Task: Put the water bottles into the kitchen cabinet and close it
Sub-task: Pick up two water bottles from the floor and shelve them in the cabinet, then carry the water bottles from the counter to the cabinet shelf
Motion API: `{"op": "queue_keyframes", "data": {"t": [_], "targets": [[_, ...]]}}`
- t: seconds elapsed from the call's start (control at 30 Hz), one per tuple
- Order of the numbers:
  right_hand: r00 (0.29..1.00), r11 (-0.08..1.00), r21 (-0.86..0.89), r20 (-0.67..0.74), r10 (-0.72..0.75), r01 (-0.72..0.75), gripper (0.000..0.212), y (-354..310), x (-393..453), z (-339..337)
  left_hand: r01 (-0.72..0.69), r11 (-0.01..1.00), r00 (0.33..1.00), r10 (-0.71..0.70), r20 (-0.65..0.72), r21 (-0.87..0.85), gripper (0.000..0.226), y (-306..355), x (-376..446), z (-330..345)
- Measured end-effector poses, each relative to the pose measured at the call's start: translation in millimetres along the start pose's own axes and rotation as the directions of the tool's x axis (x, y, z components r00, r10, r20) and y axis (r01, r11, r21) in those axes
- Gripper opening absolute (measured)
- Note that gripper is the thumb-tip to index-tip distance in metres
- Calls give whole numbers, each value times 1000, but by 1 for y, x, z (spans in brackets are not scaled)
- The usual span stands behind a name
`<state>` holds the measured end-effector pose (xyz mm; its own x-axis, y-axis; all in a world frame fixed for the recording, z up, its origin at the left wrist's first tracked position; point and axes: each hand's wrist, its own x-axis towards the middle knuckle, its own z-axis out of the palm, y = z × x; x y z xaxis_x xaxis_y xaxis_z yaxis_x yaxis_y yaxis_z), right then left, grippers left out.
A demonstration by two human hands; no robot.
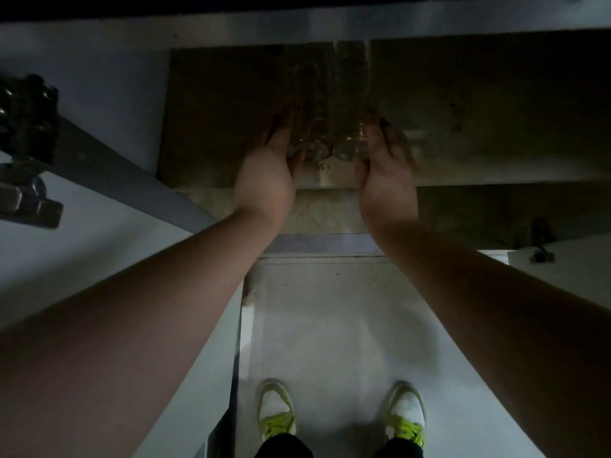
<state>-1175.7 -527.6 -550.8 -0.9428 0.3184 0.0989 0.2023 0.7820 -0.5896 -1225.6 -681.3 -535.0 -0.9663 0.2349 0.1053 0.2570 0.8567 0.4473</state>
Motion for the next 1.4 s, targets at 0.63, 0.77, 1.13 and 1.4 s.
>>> {"op": "queue_keyframes", "data": {"t": [0.63, 0.77, 1.13, 1.4], "targets": [[913, 975, -220, 394, 107, -19, 66, 2, -93, -104, 37, 995, 950, -62, 305, 89, 64, 32, -109, -71], [873, 965, -262, 465, 148, -24, 62, 5, -149, -152, 41, 994, 888, -81, 452, 98, 58, 56, -148, -120], [839, 944, -328, 524, 145, 42, 39, -83, -263, -327, -341, 917, 818, 180, 547, 207, 52, 144, -272, -285], [847, 916, -397, 504, 169, 53, 48, -180, -308, -416, -415, 908, 730, 290, 619, 64, 48, 194, -283, -377]]}}
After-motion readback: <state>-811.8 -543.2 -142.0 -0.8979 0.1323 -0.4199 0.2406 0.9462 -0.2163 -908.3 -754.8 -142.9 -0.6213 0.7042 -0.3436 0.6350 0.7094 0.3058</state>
